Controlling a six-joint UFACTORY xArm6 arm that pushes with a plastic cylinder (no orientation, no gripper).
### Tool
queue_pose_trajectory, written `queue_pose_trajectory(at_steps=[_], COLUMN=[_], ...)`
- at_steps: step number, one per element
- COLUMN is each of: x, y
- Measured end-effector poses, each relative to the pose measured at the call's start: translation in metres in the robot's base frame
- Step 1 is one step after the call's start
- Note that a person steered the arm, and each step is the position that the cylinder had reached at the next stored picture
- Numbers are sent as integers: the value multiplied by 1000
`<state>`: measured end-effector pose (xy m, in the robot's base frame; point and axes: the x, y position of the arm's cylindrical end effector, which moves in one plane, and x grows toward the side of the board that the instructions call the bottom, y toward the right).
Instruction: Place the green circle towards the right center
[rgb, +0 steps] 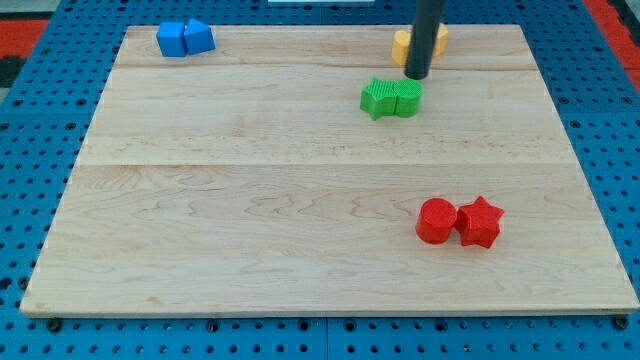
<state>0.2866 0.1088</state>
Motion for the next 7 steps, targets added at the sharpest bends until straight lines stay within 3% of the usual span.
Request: queue_pose_trajectory(at_steps=[1, 4, 5, 6, 7], x=[45, 86, 95, 91, 55], y=[8, -35, 22, 15, 8])
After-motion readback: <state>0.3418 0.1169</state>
